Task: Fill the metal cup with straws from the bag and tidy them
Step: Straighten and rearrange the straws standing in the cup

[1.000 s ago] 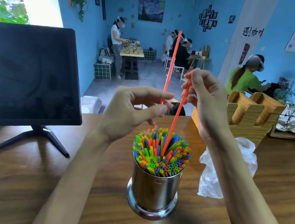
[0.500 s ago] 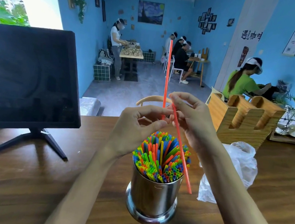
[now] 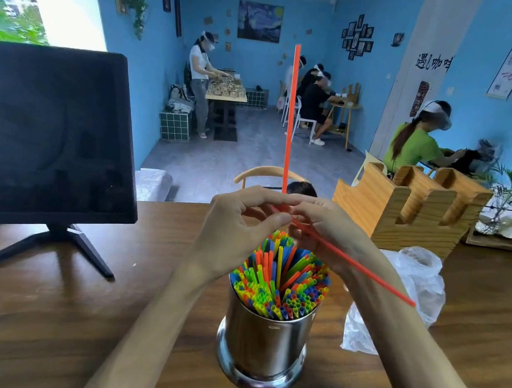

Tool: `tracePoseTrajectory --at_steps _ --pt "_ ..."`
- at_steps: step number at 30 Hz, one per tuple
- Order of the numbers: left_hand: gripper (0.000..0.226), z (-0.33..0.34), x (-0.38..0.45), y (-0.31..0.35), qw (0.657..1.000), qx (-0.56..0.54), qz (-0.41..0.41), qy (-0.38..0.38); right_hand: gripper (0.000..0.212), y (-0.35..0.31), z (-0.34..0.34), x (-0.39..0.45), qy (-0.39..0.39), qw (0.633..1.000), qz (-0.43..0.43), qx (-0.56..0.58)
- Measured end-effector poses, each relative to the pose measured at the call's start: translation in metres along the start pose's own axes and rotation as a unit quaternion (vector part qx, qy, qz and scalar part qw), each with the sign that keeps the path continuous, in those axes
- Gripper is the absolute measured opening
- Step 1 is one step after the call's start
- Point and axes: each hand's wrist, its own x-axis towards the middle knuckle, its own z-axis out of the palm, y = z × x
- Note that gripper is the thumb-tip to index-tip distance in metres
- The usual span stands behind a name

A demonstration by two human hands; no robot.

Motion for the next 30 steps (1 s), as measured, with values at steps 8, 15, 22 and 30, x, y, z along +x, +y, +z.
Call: tracePoseTrajectory --at_steps 8,15,22,30 --pt "0.028 0.002 0.0 0.001 1.0 0.02 0.012 0.016 0.02 -0.006 -0.009 0.0 0.0 1.0 0.019 0.011" --pt "0.033 0.001 0.001 0.004 0.999 0.004 -0.001 0.033 0.011 -0.002 -0.017 -0.005 -0.043 0.998 -0.003 -0.05" --pt "0.031 0.002 0.001 0.002 0.998 0.028 -0.015 0.055 0.029 0.0 -0.017 -0.009 0.0 0.99 -0.084 -0.118" --pt "0.023 -0.002 0.0 0.001 0.99 0.121 0.003 0.073 0.016 0.002 -0.011 -0.013 0.089 0.974 -0.167 -0.125"
